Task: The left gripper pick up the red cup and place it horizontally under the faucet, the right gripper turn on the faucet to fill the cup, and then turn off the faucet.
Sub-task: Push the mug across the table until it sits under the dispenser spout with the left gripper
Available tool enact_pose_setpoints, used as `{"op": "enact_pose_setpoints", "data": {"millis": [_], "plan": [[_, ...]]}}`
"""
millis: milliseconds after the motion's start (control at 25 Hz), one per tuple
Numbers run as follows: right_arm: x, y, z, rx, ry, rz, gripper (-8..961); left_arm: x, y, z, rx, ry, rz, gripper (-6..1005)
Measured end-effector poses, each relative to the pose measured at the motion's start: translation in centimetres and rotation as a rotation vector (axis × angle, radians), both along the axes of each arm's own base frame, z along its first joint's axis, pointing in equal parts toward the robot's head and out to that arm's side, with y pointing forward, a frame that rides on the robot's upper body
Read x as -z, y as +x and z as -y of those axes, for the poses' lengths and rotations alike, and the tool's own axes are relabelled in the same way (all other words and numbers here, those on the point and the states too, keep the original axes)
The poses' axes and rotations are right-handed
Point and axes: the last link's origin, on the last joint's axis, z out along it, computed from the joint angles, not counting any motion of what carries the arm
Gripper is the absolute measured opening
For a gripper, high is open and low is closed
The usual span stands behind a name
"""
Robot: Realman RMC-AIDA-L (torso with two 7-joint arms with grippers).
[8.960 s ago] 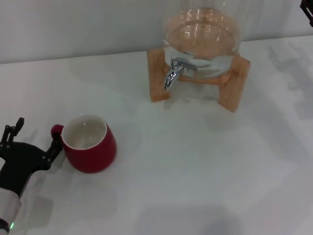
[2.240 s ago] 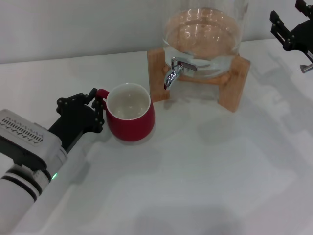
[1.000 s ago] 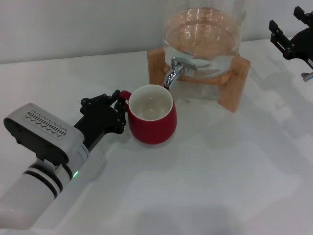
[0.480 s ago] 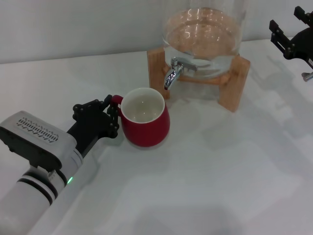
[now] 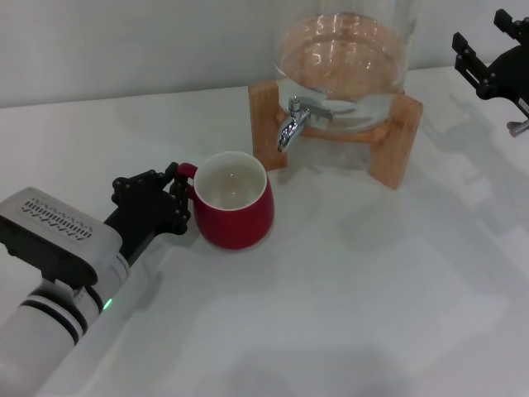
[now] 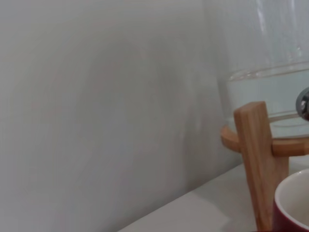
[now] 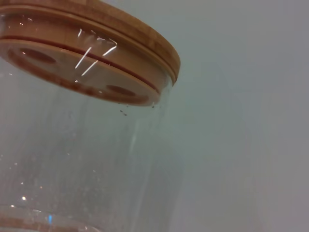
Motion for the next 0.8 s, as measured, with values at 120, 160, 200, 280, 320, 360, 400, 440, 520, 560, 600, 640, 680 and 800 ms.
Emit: {"op": "enact_pose_setpoints", "data": {"millis": [120,160,200,280,320,360,400,440,520,560,600,640,680,800], "plan": [[0.1,-0.2,-0.1,-0.006,-0.004,0.001,663,-0.1,0.0,-0.2,0.006,0.003,-0.009,120],[0.1,-0.2,-0.1,-0.007,-0.005,0.002,663,-0.1,0.1,-0.3,0.01,0.002,-0.011,120],[0.1,-0.2,-0.1,-0.007,-0.005,0.002,663,-0.1,0.1,-0.3,0.01,0.002,-0.011,120],[0.2,-0.2,-0.1,-0.009,-0.006,0.002,663,-0.1,0.4,-0.5,0.022,0.0,-0.015,121],[0.2,-0.3,-0.1,-0.01,-0.006,0.001,663,-0.1,0.4,-0.6,0.026,0.0,-0.017,121],[0.2,-0.3,-0.1,-0.01,-0.006,0.001,663,-0.1,0.6,-0.7,0.031,-0.001,-0.018,121],[0.2,-0.3,0.0,-0.01,-0.006,0.0,663,-0.1,0.7,-0.7,0.035,-0.002,-0.019,121],[0.2,-0.2,0.0,-0.011,-0.006,0.0,663,-0.1,0.8,-0.8,0.038,-0.003,-0.021,121],[0.2,-0.2,0.2,-0.013,-0.005,-0.002,663,-0.2,0.8,-0.9,0.041,-0.003,-0.022,122],[0.2,-0.1,0.3,-0.015,-0.005,-0.003,663,-0.2,0.9,-0.9,0.042,-0.004,-0.022,122],[0.2,-0.2,0.3,-0.018,-0.004,-0.005,663,-0.2,0.9,-0.9,0.043,-0.004,-0.022,122],[0.2,-0.2,0.3,-0.018,-0.004,-0.005,663,-0.1,0.9,-0.9,0.044,-0.005,-0.02,122],[0.2,0.0,0.6,-0.019,-0.003,-0.006,663,-0.1,0.9,-0.9,0.044,-0.005,-0.02,122],[0.2,0.0,0.7,-0.018,-0.002,-0.006,663,-0.1,1.0,-0.9,0.046,-0.008,-0.018,123]]}}
